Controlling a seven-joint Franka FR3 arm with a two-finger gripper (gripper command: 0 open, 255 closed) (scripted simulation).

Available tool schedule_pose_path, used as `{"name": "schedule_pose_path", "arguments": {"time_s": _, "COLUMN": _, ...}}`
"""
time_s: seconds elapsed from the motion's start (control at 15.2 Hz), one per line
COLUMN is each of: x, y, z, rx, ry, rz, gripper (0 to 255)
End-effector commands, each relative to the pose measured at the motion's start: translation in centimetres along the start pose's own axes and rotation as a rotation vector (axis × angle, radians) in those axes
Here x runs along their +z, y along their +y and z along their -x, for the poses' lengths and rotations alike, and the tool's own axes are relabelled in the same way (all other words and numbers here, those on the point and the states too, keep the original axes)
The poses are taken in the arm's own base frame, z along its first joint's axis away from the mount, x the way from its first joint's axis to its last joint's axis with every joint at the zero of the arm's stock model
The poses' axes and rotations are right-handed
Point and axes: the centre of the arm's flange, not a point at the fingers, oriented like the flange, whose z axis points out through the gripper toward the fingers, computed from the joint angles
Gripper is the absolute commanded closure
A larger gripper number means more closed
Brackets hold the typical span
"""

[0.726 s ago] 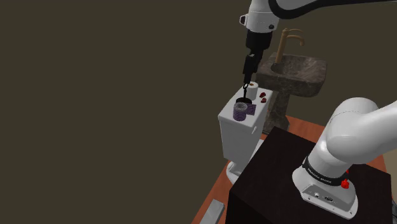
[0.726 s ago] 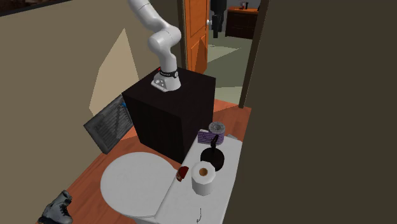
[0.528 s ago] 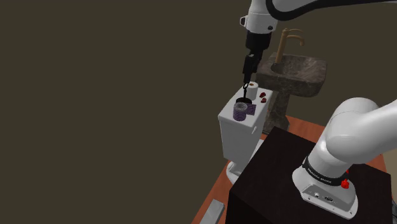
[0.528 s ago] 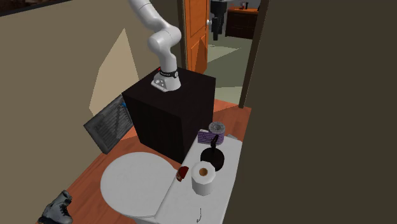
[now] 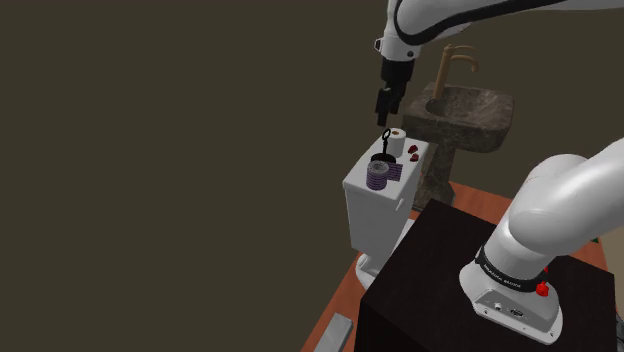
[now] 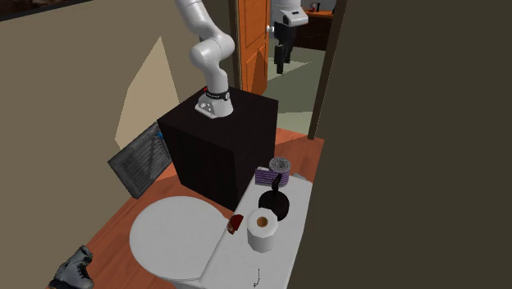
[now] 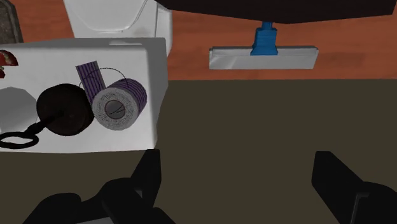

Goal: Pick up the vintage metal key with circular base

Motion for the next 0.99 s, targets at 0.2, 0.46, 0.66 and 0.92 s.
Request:
{"name": "schedule_pose_path", "arguments": {"time_s": 0.2, "x": 3.0, "y": 5.7, "z": -2.4, "rx": 0.043, "ry": -0.008, "rz": -0.015, "gripper": 0}}
{"name": "schedule_pose_path", "arguments": {"time_s": 0.46, "x": 5.3, "y": 10.4, "z": -4.1, "rx": 0.077, "ry": -0.015, "rz": -0.028, "gripper": 0}}
{"name": "schedule_pose_path", "arguments": {"time_s": 0.66, "x": 7.1, "y": 13.9, "z": -5.2, "rx": 0.102, "ry": -0.020, "rz": -0.038, "gripper": 0}}
{"name": "schedule_pose_path", "arguments": {"time_s": 0.92, "x": 9.6, "y": 18.6, "z": -6.6, "rx": 0.136, "ry": -0.027, "rz": -0.051, "gripper": 0}}
